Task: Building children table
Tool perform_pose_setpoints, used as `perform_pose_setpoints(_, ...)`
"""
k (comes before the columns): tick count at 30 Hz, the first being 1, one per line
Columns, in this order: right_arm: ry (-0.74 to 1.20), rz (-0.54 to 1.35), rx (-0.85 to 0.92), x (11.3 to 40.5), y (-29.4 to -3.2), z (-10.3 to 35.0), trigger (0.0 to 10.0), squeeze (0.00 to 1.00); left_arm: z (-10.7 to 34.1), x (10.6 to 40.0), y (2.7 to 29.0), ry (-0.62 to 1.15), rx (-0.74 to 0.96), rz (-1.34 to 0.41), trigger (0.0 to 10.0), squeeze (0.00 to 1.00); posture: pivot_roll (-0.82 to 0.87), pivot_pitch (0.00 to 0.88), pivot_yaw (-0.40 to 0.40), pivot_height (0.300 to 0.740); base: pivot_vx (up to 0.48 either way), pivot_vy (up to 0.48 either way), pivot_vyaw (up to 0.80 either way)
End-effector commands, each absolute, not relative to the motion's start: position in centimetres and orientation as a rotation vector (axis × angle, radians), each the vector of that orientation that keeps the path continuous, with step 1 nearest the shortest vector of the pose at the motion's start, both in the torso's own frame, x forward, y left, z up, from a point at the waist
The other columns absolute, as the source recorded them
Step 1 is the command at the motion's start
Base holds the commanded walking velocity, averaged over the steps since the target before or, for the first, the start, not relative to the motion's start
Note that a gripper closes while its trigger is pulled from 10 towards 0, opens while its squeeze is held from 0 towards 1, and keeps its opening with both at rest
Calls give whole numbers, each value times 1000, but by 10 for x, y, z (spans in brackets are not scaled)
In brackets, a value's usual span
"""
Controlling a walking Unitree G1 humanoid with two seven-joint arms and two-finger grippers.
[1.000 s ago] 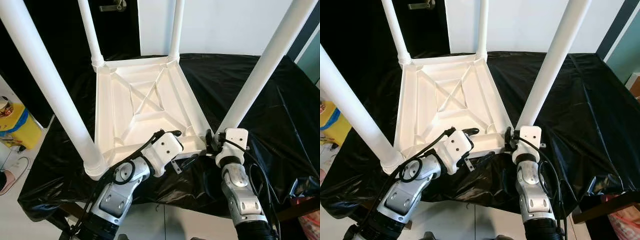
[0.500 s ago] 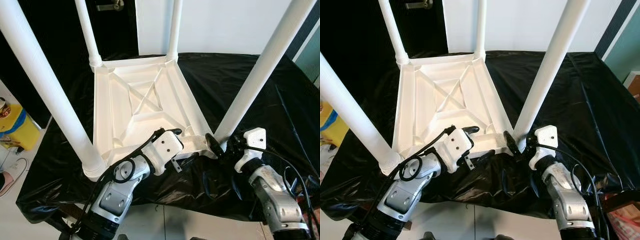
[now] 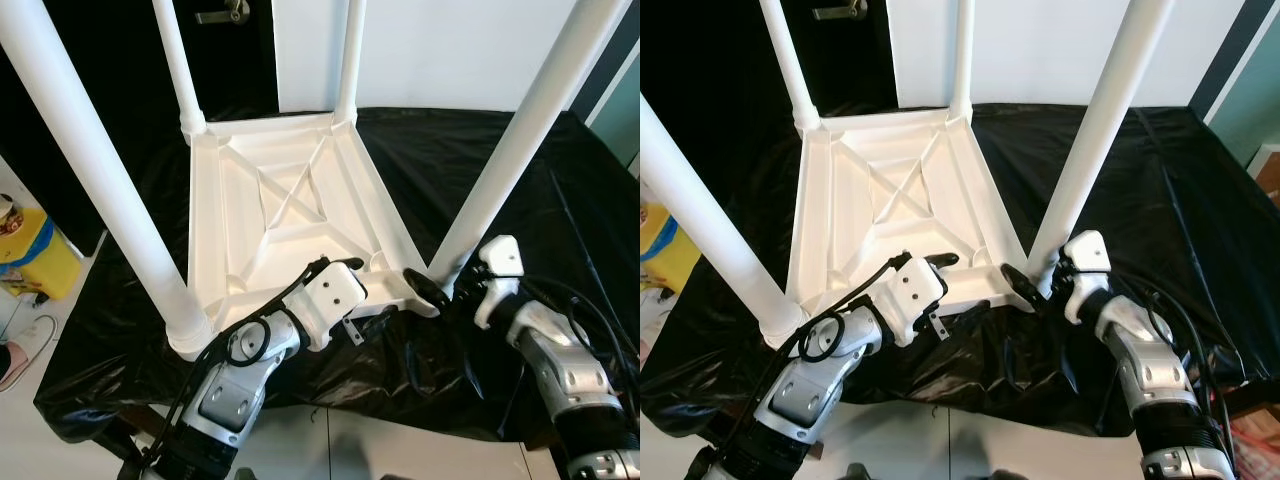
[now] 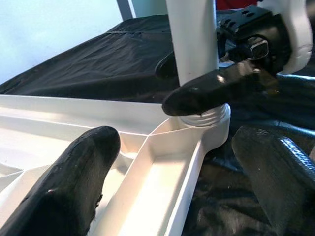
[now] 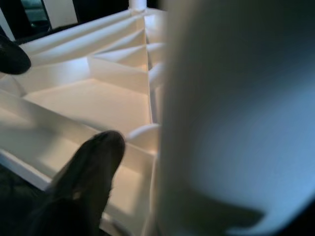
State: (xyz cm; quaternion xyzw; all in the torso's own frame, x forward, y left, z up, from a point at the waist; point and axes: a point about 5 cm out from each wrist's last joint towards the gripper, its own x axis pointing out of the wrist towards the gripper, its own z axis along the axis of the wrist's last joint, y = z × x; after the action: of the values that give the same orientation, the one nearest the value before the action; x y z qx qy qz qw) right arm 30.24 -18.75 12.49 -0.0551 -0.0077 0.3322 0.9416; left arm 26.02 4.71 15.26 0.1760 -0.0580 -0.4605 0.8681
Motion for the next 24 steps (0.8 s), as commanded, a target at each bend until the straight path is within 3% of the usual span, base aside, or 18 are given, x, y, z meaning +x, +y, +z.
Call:
perform_pose_setpoints(1,11,716,-115,303,-183,119,0,0,152,261,47,-119,366,-954,10000,0,21,36,-67,740,0,0,0)
perform_pose_setpoints(9,48,703,-127,299,-191,108,0,0,147,258,48,-108,358,-943,10000,0,2,33,-72,740,0,0,0)
perform_pose_setpoints(10,51,695,-125,299,-192,107,1412,0,147,257,47,-108,357,-948,10000,0,-3,33,-69,740,0,0,0)
perform_pose_setpoints(12,52,691,-124,299,-193,106,1412,0,147,257,47,-107,356,-952,10000,0,-5,33,-68,740,0,0,0)
perform_pose_setpoints(13,53,683,-118,298,-193,105,10000,0,147,257,46,-108,356,-955,10000,0,-11,32,-65,740,0,0,0)
perform_pose_setpoints(24,25,526,-88,287,-190,100,10000,0,146,257,43,-109,353,-976,10000,0,-33,37,-56,740,0,0,0)
